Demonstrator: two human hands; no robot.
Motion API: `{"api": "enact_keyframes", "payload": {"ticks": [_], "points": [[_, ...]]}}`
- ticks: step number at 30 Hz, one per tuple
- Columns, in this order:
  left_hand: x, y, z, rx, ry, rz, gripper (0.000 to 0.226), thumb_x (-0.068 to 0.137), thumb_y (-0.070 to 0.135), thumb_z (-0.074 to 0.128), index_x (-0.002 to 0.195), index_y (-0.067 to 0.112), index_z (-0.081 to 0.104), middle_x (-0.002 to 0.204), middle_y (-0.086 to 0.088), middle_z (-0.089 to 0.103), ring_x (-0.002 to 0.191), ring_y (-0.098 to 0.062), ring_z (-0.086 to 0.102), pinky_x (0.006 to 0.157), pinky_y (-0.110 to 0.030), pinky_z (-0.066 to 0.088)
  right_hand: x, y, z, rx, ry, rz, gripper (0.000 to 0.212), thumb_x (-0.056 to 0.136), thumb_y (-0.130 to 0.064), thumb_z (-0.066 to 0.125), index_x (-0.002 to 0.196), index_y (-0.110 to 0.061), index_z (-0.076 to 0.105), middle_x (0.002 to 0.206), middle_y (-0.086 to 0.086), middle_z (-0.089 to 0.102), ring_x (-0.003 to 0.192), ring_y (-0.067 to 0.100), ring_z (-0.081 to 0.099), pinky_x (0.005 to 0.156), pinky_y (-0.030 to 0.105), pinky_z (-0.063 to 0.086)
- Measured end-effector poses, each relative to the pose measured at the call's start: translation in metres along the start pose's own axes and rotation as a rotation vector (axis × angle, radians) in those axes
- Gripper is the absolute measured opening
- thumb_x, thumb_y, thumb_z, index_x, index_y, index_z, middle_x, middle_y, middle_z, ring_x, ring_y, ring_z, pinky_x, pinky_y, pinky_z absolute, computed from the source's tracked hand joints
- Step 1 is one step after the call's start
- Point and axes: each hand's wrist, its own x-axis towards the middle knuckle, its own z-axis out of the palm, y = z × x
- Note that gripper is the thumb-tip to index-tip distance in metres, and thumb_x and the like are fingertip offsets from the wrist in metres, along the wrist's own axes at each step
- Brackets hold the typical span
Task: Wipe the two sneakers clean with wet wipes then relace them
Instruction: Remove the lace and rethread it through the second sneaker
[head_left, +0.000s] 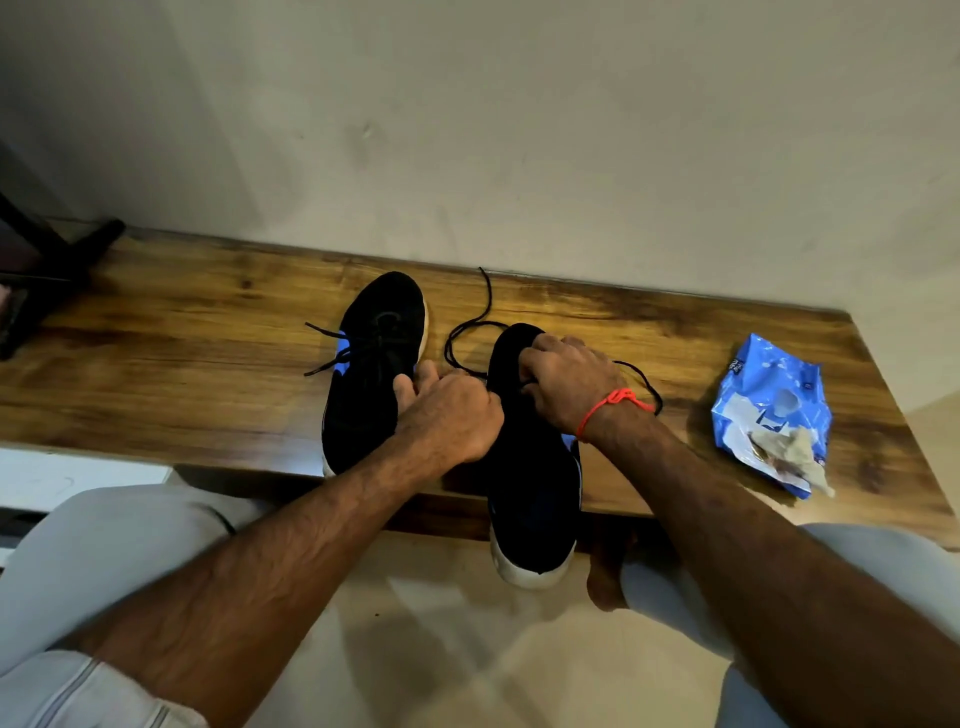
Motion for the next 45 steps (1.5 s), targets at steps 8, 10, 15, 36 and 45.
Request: {"api": "enact_keyframes", "payload": {"ticks": [8,10,15,36,45], "points": [[-0.004,0.008,-0.012,0.040,0.001,0.003,0.031,0.105,0.037,0.042,0.103,0.015,0.064,0.115,-0.001,0.053,0.127,-0.025,0.041,0.109,-0.043,0.030,-0.005,0.049,-0.038,0.499,0.027,-0.056,0.028,0.085,-0.025,0.076,0.113,-0.024,0.071,0.091,-0.012,0.069,0.084,0.000,0.061,0.081,0.021,0.052],[-0.002,0.007,-0.010,0.073,-0.008,0.027,0.038,0.104,0.040,0.038,0.102,0.018,0.068,0.120,0.002,0.057,0.127,-0.024,0.038,0.105,-0.045,0.030,-0.007,0.034,-0.032,0.467,-0.113,-0.088,0.053,0.083,-0.040,0.077,0.131,-0.028,0.059,0.096,-0.010,0.069,0.089,0.005,0.061,0.083,0.024,0.050],[0.000,0.002,-0.008,0.081,-0.009,0.043,0.039,0.104,0.041,0.037,0.097,0.020,0.068,0.113,0.004,0.058,0.126,-0.023,0.037,0.102,-0.044,0.030,0.002,0.009,-0.005,0.247,-0.160,-0.159,0.026,0.095,-0.037,0.062,0.115,-0.022,0.067,0.112,0.001,0.067,0.107,0.021,0.060,0.090,0.043,0.052],[0.015,0.007,-0.006,-0.618,-0.043,-0.057,0.031,0.107,0.040,0.044,0.129,0.019,0.049,0.119,-0.006,0.061,0.108,-0.024,0.060,0.091,-0.039,0.051,-0.007,0.025,-0.003,0.538,0.021,0.272,0.037,0.088,-0.048,0.068,0.109,-0.020,0.058,0.093,0.000,0.063,0.095,0.024,0.062,0.072,0.030,0.044],[0.038,0.020,-0.003,-1.277,0.187,-0.145,0.016,0.101,0.012,0.060,0.110,0.024,0.066,0.106,-0.001,0.073,0.094,-0.011,0.069,0.061,-0.015,0.046,-0.023,0.034,0.007,0.303,-0.086,0.229,0.029,0.098,-0.032,0.054,0.126,-0.026,0.050,0.128,0.007,0.051,0.120,0.033,0.045,0.098,0.052,0.043]]}}
